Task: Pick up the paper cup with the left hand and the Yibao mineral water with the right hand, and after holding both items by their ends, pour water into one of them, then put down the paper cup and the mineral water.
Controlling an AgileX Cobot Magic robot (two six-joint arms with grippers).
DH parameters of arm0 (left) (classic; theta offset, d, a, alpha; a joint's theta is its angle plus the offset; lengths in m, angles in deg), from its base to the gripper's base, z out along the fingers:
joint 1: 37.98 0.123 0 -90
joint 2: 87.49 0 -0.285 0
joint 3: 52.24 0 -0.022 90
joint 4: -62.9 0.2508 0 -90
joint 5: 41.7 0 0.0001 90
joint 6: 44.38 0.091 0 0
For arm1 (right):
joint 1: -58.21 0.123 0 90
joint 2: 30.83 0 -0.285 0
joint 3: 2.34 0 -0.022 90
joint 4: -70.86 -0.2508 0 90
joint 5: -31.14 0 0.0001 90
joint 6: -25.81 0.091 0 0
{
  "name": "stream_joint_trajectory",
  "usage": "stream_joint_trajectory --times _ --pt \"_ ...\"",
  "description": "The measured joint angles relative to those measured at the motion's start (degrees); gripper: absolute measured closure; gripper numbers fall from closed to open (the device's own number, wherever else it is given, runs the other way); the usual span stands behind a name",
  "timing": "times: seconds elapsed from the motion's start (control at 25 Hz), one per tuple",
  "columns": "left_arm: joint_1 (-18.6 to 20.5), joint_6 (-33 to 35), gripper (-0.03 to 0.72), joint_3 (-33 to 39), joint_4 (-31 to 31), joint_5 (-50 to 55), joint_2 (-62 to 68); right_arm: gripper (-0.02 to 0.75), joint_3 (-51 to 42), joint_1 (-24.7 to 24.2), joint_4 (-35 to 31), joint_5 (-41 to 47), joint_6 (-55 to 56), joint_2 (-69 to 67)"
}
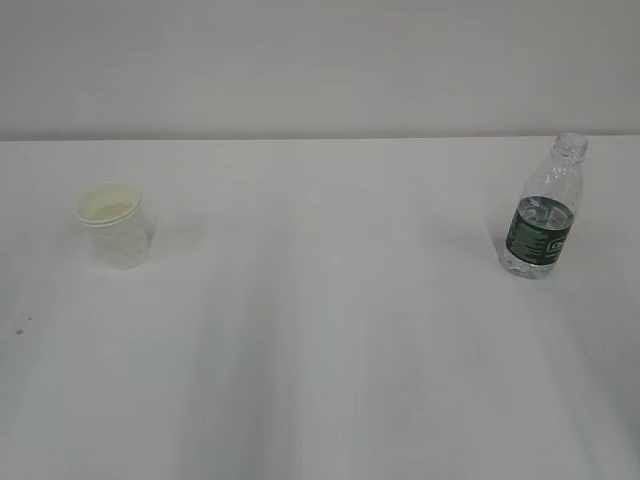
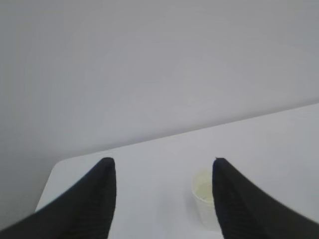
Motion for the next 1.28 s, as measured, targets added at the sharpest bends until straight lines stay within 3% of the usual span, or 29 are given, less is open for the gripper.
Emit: stream_joint_trajectory --times 0.36,0.68,1.28 --pt "0.0 0.0 0.241 0.0 -1.5 8.1 -2.4 0.146 0.0 0.3 -0.9 3.3 0.7 0.2" --pt "0.0 0.0 0.241 0.0 -2.0 10.0 -2.6 0.146 0.3 7.6 -1.3 8.4 0.7 0.2" --pt "0.0 0.0 0.241 0.0 -2.2 11.6 -2.6 0.146 0.3 7.8 -0.5 10.2 0.7 0.2"
